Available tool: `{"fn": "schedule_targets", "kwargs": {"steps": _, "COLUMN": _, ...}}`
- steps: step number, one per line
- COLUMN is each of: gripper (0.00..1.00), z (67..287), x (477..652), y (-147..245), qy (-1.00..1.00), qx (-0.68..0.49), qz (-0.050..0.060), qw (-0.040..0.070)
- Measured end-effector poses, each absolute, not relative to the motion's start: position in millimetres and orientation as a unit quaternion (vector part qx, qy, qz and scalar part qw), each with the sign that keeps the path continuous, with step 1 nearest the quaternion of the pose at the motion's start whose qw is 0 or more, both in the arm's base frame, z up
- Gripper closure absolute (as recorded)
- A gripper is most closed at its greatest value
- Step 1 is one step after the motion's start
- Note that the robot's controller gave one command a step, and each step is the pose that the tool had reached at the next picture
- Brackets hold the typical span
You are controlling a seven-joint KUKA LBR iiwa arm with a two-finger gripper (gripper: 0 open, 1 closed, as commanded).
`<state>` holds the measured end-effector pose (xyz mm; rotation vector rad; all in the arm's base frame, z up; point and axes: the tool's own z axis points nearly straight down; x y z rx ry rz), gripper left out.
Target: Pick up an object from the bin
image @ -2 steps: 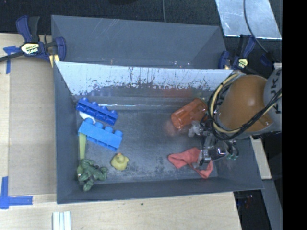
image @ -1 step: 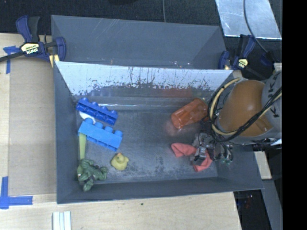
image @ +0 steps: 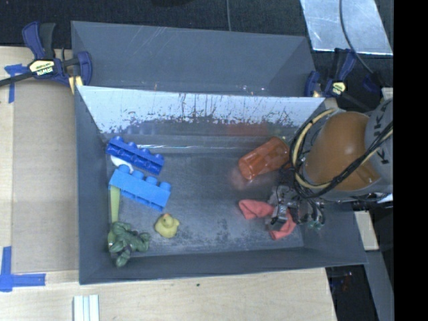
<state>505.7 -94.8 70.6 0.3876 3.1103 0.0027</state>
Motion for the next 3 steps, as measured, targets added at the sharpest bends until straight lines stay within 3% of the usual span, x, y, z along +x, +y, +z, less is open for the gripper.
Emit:
{"fn": "schedule_targets", "kwargs": {"steps": 1, "gripper": 1.00, "z": 129.8, "x": 497.1, "y": -94.9, "qy": 0.993, "qx": 0.116, "qz": 0.001, "qw": 0.002}}
{"fn": "schedule_targets", "kwargs": {"steps": 2, "gripper": 1.00, "z": 162.9, "x": 499.1, "y": -96.6, "qy": 0.993, "qx": 0.117, "qz": 0.001, "qw": 0.005}}
{"fn": "schedule_targets", "kwargs": {"steps": 3, "gripper": 1.00, "z": 190.9, "x": 493.4, "y": -146.5, "qy": 0.999, "qx": 0.048, "qz": 0.000, "qw": 0.006}}
